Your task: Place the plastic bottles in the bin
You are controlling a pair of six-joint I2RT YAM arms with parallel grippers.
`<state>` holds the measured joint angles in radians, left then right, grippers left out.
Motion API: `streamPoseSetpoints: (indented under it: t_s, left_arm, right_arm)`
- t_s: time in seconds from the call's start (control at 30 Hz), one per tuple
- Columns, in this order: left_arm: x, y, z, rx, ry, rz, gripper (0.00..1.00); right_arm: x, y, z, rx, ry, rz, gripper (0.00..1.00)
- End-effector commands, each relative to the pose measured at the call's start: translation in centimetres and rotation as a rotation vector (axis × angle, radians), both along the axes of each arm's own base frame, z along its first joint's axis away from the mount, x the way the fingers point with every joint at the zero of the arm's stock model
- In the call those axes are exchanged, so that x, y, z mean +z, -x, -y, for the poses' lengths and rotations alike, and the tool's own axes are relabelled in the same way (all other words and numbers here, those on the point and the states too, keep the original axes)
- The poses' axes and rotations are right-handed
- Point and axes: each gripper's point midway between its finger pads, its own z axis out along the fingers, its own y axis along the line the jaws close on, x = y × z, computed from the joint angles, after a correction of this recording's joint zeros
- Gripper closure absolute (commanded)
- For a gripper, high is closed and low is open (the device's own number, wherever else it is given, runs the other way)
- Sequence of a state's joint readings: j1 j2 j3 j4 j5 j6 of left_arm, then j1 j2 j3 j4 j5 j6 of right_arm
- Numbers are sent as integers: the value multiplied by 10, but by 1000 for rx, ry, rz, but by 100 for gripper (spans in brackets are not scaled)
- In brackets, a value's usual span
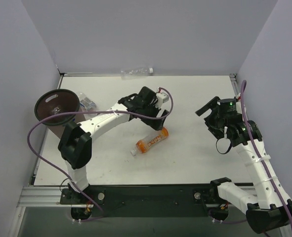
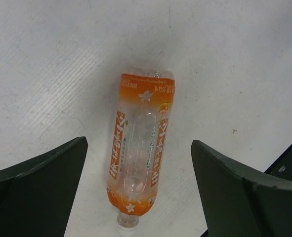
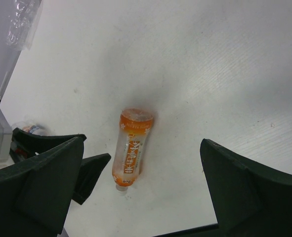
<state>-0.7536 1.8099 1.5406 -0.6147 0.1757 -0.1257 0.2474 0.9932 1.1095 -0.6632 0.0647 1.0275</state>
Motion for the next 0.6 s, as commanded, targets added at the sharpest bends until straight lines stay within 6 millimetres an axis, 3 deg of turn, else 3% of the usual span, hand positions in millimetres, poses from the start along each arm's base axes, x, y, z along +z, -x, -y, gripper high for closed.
streamPoseSetpoints:
  t_s: [0.0,0.03,0.07,0.1,0.13,0.43,0.57]
  left_arm:
    - [3,-6,27,-107,12,15,3]
    - [-1,-4,32,-123,-1,11,3]
    - [-18,-3,32,-128,-49,-17,4]
    - [-14,-9,37,-132,-48,-3,4]
    - [-29,-5,39,-145,-85,-35,4]
    - [-69,17,51,-211,-140,-125,5]
    - [-79,23,49,-204,-158,-150,19]
  right_arm:
    - [1,7,10,-7,40,-5,1]
    - [2,8,11,-6,42,-7,1]
    - [2,9,12,-8,44,-6,1]
    - [1,9,13,-11,44,-7,1]
    - [2,10,14,-12,44,-4,1]
    - [1,7,13,-7,38,-18,1]
    - [1,7,12,-3,36,-19,1]
